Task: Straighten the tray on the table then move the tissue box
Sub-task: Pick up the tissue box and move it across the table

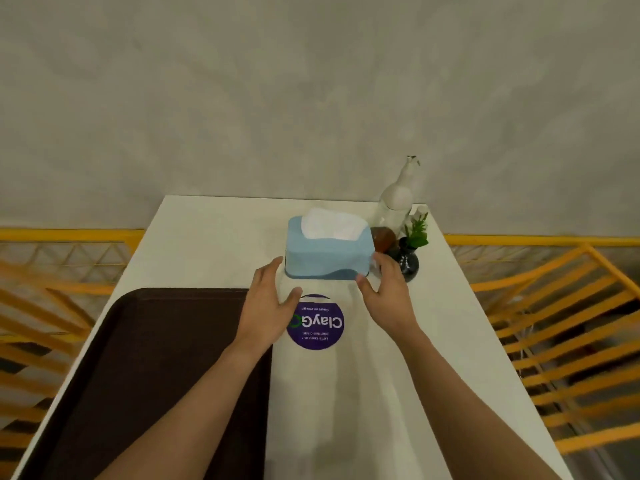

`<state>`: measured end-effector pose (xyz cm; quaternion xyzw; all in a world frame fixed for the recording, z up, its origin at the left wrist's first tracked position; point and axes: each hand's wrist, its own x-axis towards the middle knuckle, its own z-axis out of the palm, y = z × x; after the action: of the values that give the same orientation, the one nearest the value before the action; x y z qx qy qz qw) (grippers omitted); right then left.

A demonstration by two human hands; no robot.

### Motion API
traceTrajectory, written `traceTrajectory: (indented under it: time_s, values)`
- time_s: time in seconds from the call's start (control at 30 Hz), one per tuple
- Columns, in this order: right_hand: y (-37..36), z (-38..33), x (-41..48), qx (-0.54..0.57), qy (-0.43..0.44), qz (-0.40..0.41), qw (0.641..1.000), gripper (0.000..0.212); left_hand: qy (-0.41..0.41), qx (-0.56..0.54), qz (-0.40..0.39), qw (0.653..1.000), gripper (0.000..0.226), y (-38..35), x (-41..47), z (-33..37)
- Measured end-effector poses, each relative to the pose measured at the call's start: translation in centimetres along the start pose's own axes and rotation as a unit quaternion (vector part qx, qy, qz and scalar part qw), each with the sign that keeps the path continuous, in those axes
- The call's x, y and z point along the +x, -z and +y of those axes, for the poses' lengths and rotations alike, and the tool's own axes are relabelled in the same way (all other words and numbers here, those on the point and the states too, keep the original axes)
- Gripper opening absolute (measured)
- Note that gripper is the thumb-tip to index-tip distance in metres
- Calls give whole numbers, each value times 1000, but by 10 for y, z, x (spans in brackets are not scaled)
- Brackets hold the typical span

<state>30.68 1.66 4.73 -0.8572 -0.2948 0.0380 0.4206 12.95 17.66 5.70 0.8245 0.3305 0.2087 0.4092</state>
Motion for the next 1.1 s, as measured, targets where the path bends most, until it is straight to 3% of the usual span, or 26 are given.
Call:
traceTrajectory:
  time_s: [0.2, 0.43, 0.57, 0.67, 0.87, 1.1]
  values:
    - [-14, 20, 40, 64, -32, -42, 997, 78, 46, 0, 22, 999, 103, -30, 46, 5]
    - [-30, 37, 42, 110, -48, -66, 991, 76, 97, -17, -6, 995, 120, -44, 87, -1]
    - [-37, 46, 41, 94, -32, -59, 993, 69, 109, -57, -47, 991, 97, -48, 93, -8]
    - [-41, 48, 40, 75, -30, -40, 996, 63, 122, -66, -27, 990, 84, -50, 93, -8]
    - [-41, 46, 43, 67, -55, -18, 996, 52, 90, -30, -14, 995, 76, -47, 86, 0]
    - [-42, 22, 38, 78, -25, -15, 997, 46, 73, -28, -8, 997, 73, -18, 80, 0]
